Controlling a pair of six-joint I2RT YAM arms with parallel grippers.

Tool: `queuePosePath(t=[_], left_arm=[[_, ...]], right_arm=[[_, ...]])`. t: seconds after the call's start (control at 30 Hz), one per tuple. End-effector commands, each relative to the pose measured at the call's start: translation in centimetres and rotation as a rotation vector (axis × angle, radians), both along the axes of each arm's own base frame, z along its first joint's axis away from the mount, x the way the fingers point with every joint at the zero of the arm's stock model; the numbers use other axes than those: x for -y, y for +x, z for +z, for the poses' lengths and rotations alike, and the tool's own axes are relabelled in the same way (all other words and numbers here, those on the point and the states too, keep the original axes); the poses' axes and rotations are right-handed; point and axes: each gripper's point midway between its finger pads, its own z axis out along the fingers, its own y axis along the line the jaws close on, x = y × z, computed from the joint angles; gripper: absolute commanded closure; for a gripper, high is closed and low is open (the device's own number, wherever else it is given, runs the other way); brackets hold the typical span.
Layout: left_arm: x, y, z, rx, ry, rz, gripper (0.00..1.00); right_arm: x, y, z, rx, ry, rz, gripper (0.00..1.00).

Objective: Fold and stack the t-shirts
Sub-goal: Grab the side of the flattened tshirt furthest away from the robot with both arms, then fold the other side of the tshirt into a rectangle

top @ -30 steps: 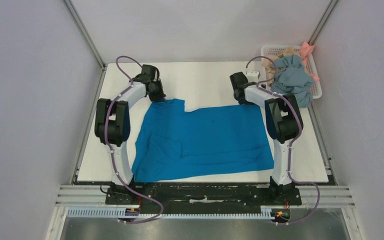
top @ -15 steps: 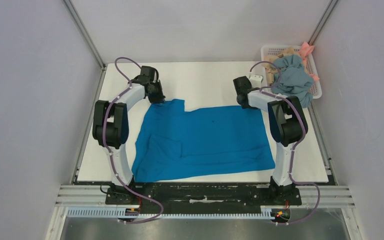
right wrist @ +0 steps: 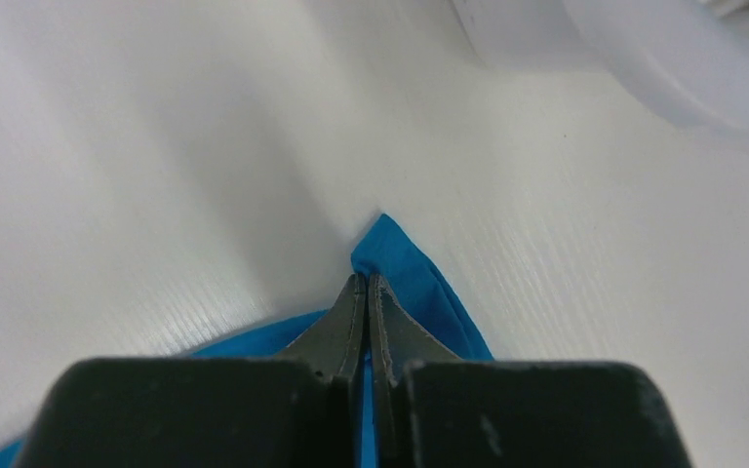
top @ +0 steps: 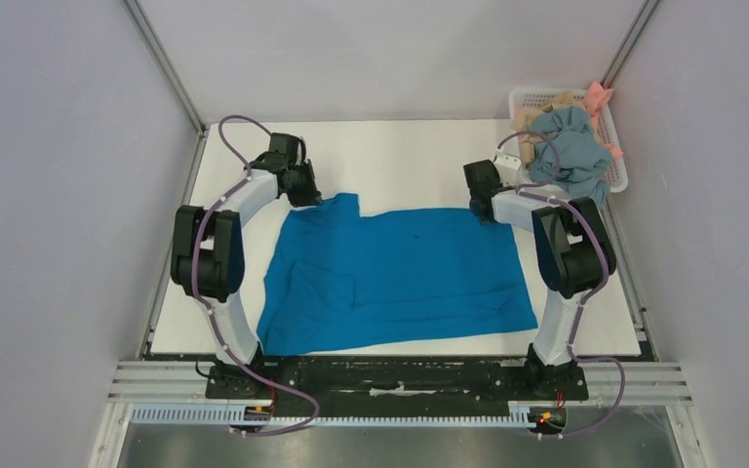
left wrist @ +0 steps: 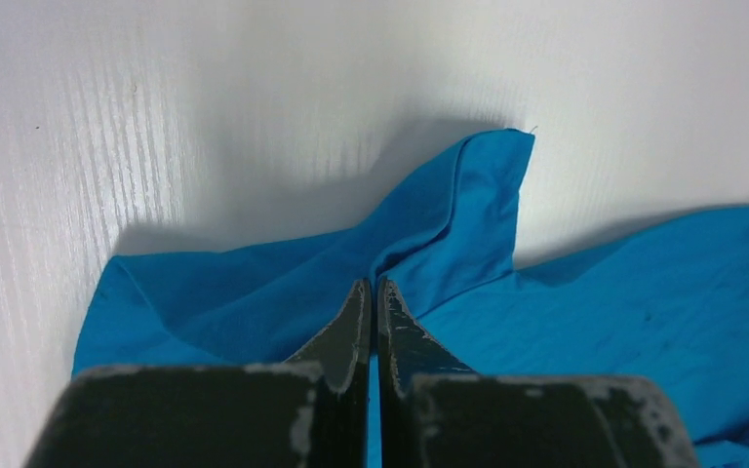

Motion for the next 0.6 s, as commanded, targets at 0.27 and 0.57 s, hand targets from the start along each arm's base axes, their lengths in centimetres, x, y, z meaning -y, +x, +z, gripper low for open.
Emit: queuePosePath(t=[0.27,0.57], left_arm=[[1.2,-2.7,5.1,0.126,-0.014,-0.012,0.98],[0.4,-8.5,7.2,0.183,0.014,0.072,0.98]], right_arm=[[-0.3,-2.7,4.9,0.158,-0.023,0.115,1.00],[-0.7,-6.8,5.9,0.161,-0.049,0.200,1.00]])
